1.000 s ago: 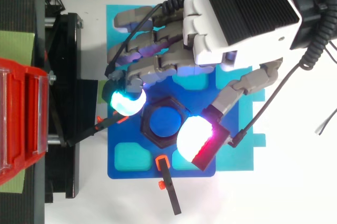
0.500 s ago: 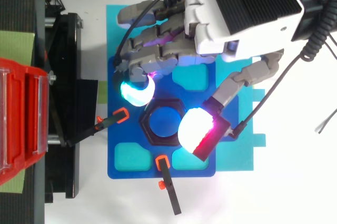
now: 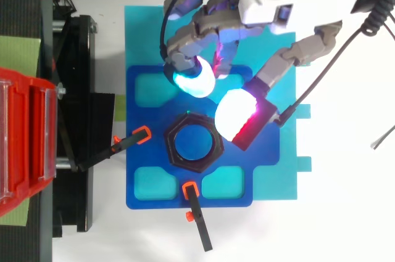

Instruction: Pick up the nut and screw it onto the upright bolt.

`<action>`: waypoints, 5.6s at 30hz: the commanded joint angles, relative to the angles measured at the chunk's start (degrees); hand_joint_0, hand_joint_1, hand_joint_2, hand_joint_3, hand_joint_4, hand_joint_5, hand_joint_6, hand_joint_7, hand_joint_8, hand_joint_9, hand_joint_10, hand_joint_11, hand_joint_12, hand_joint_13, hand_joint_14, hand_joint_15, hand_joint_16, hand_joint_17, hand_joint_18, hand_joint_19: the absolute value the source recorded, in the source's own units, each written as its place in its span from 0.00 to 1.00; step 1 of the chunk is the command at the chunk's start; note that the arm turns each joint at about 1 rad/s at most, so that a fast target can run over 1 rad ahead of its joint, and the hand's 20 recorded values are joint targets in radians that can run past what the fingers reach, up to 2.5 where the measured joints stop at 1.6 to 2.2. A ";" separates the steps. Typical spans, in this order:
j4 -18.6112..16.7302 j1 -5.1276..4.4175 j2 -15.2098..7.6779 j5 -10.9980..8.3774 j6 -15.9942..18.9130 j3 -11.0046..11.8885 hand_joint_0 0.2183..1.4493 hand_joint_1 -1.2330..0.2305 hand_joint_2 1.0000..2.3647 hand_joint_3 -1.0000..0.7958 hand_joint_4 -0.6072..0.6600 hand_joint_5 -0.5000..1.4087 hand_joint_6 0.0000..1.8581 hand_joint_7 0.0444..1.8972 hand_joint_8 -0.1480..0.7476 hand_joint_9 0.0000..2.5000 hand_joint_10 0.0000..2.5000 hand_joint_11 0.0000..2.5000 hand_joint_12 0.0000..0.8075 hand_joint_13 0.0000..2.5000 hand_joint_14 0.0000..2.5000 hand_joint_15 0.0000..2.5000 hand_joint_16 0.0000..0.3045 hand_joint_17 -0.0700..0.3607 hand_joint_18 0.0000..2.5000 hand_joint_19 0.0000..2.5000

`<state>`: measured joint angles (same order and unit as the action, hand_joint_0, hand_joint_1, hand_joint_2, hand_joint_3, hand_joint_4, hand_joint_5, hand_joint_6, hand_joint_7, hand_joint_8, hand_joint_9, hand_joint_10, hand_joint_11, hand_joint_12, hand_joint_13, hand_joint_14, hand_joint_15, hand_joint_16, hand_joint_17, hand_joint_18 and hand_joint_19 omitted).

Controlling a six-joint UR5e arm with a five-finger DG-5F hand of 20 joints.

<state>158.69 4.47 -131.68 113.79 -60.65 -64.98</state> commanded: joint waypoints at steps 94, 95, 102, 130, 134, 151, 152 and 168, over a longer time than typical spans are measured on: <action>-5.94 -1.48 -0.16 0.91 1.41 -2.34 0.25 0.59 0.00 0.28 0.55 0.27 0.35 0.64 0.46 0.47 0.00 0.00 0.19 0.33 0.00 0.00 0.02 0.19 0.18 0.00; -5.94 -1.39 -0.07 0.91 1.50 -2.34 0.25 0.59 0.00 0.28 0.54 0.27 0.35 0.64 0.44 0.49 0.00 0.00 0.18 0.35 0.00 0.00 0.02 0.19 0.20 0.00; -6.11 -0.95 -0.07 1.17 1.41 -2.34 0.26 0.57 0.00 0.28 0.49 0.29 0.37 0.58 0.37 0.63 0.00 0.03 0.13 0.43 0.00 0.00 0.00 0.16 0.28 0.00; -9.72 -0.77 -0.16 2.84 1.50 -0.23 0.20 0.68 0.00 0.28 0.53 0.15 0.27 0.28 0.34 0.13 0.00 0.00 0.32 0.07 0.00 0.00 0.10 0.32 0.00 0.00; -9.89 -1.57 -0.78 2.40 1.67 -0.23 0.19 0.70 0.00 0.28 0.52 0.14 0.27 0.27 0.34 0.10 0.00 0.00 0.34 0.04 0.00 0.00 0.11 0.33 0.00 0.00; -7.17 -4.82 -1.57 -1.03 2.11 -0.32 0.19 0.72 0.00 0.28 0.53 0.14 0.27 0.29 0.34 0.09 0.00 0.00 0.35 0.04 0.00 0.00 0.11 0.34 0.00 0.00; -6.99 -4.82 -1.48 -0.94 2.11 -0.32 0.19 0.72 0.00 0.28 0.54 0.15 0.27 0.30 0.35 0.09 0.00 0.00 0.35 0.04 0.00 0.00 0.11 0.34 0.00 0.00; -7.43 -4.47 -1.48 -0.76 2.02 -3.13 0.20 0.71 0.00 0.28 0.58 0.16 0.27 0.39 0.38 0.11 0.00 0.00 0.34 0.06 0.00 0.00 0.11 0.33 0.00 0.00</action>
<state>152.10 -0.02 -133.21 112.98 -58.66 -67.39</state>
